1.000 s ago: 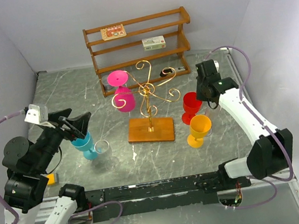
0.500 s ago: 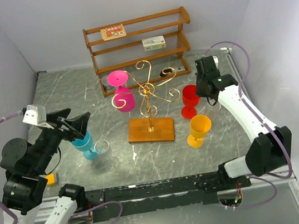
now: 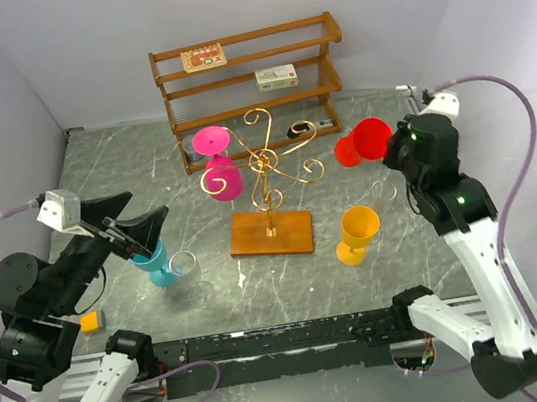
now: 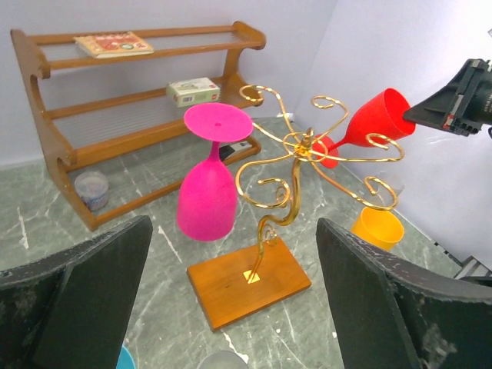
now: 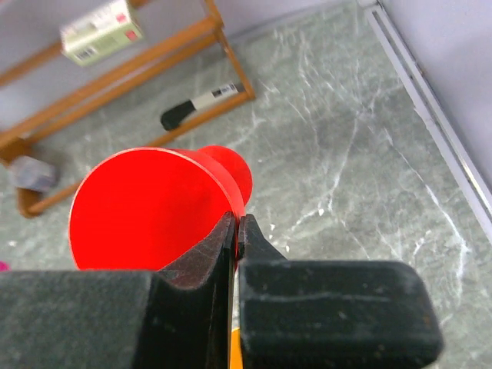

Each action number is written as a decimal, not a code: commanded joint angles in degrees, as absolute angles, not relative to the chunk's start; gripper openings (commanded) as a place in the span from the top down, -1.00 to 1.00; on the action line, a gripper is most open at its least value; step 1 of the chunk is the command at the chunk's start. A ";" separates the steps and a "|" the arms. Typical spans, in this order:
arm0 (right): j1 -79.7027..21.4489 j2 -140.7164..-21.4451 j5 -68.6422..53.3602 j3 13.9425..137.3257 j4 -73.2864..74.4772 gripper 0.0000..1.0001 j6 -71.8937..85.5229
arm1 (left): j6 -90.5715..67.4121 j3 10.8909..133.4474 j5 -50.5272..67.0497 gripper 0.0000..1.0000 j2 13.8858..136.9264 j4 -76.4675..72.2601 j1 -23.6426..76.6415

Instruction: Place the wine glass upside down on the wine glass rack

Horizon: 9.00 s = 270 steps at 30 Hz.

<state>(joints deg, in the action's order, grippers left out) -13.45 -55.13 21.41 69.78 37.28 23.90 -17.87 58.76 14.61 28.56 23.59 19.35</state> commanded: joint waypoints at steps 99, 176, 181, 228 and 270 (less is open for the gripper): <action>-63.13 -61.66 10.02 72.82 -13.84 1.00 10.79 | -83.14 41.69 -4.05 -0.13 42.47 -36.80 34.54; -63.14 -65.64 -2.77 84.31 11.31 -0.04 51.82 | -0.23 58.88 18.78 0.86 34.92 8.78 34.53; -63.11 -66.23 0.50 82.39 9.23 -0.04 60.87 | 2.47 57.37 22.01 0.86 34.84 7.92 34.52; -62.46 -72.65 9.65 82.48 22.48 1.00 85.20 | -5.47 50.49 16.11 -0.59 24.01 15.77 34.54; -61.22 -73.31 31.42 83.05 27.39 1.00 81.64 | -18.98 52.01 3.94 -0.63 22.22 18.80 34.54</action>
